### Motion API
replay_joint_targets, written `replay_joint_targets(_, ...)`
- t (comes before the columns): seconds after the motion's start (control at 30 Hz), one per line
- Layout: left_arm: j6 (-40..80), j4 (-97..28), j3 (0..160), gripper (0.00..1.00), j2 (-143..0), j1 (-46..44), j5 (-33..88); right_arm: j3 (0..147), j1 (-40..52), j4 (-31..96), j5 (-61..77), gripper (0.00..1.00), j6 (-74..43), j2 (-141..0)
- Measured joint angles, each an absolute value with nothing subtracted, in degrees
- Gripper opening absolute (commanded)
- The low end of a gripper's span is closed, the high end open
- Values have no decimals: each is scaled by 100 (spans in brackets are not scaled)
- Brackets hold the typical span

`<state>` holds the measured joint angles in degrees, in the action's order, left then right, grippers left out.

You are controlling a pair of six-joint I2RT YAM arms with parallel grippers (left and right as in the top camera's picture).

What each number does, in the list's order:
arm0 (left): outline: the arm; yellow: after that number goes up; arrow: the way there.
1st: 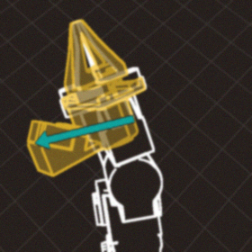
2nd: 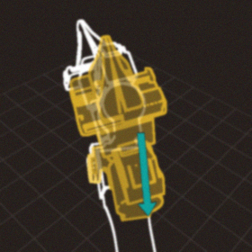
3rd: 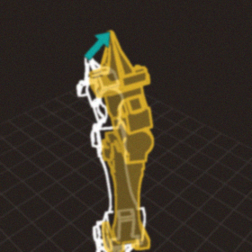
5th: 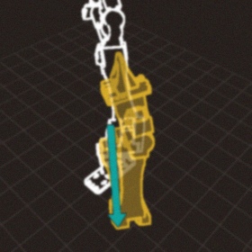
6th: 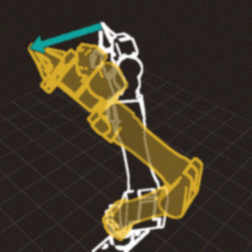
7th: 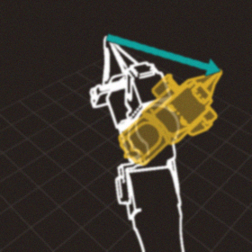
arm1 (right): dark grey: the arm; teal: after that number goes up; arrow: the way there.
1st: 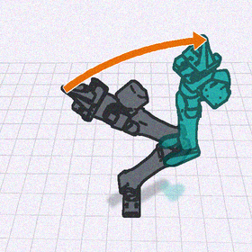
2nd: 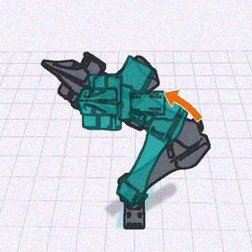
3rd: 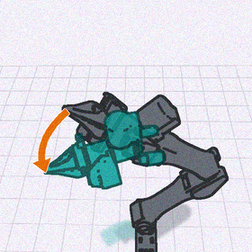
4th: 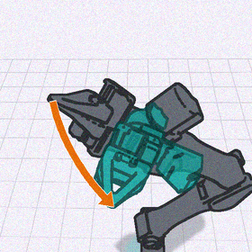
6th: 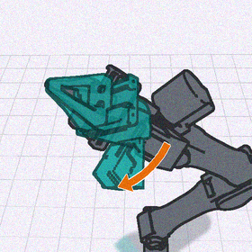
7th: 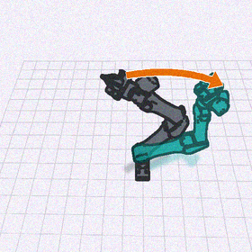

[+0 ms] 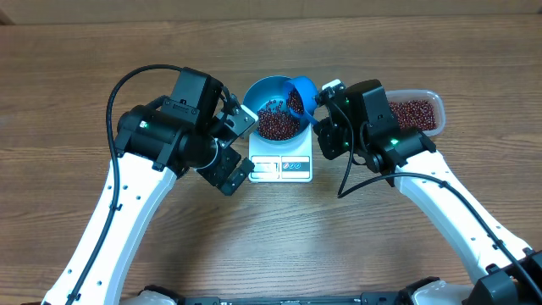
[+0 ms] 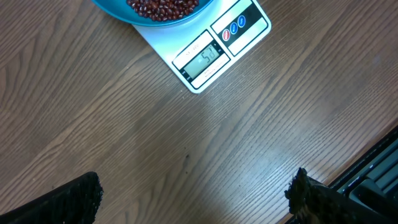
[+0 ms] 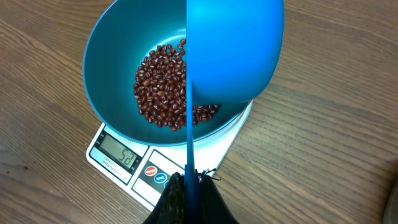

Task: Scoop item into bowl and weigh 150g on scale
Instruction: 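Tilt the scoop with the right gripper, pouring beans into the bowl, then move the empty scoop with the right gripper back to the bean tub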

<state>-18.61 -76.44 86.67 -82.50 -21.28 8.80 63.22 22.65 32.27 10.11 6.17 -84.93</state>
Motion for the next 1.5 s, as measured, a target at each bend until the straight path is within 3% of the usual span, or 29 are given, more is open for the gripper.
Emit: replay_joint_targets(1.5, -1861, -7644, 8667, 99, -8250, -2128, 880, 6322, 2716, 3223, 552, 4, 1658, -8493)
